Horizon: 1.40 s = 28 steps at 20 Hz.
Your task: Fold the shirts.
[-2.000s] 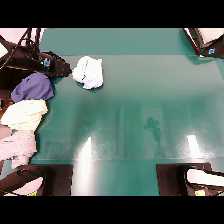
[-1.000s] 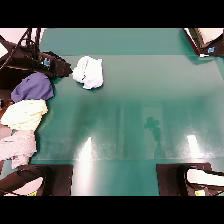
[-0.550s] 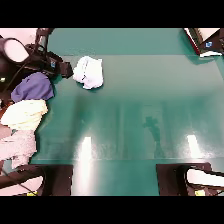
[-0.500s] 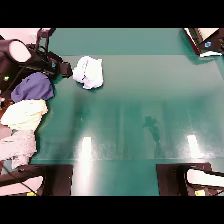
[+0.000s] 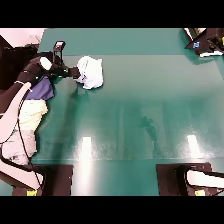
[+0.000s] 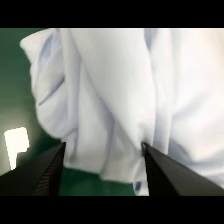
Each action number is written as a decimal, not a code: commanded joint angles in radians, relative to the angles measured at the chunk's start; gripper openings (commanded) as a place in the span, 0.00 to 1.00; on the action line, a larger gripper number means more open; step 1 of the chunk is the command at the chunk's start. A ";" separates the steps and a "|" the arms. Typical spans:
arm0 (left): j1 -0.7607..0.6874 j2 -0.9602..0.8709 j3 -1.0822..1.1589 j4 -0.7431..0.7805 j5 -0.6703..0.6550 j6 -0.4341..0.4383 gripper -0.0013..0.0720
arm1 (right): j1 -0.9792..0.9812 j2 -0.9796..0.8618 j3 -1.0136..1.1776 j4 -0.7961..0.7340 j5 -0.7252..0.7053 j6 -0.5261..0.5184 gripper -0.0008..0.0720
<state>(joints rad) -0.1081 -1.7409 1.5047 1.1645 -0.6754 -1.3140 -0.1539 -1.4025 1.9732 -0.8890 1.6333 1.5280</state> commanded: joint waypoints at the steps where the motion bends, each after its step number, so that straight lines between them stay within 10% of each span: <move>1: 0.003 -0.064 0.024 -0.113 0.070 0.058 0.64 | 0.008 0.000 0.000 -0.002 -0.002 0.000 0.04; 4: 0.003 -0.063 0.082 -0.126 0.016 0.058 0.05 | 0.007 0.000 0.000 -0.002 -0.002 0.000 0.04; 16: -0.174 0.325 0.582 -0.517 -0.634 0.301 0.05 | -0.001 0.132 0.002 -0.004 -0.159 -0.004 0.04; 22: -0.337 0.386 0.426 -0.411 -0.764 0.289 0.05 | -0.083 0.205 0.002 -0.003 -0.130 -0.005 0.04; 25: -0.323 0.384 0.185 -0.221 -0.617 0.255 0.05 | -0.128 0.241 0.002 -0.002 -0.118 -0.005 0.04; 26: -0.319 0.378 0.110 -0.162 -0.536 0.224 0.05 | -0.140 0.251 0.002 -0.003 -0.116 -0.005 0.04; 28: -0.279 0.340 0.034 -0.081 -0.440 0.143 0.67 | -0.155 0.257 0.002 -0.002 -0.109 -0.005 0.04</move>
<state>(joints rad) -0.4091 -1.3781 1.6749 0.9302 -1.2469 -1.0843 -0.2802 -1.1648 1.9743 -0.8921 1.5127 1.5227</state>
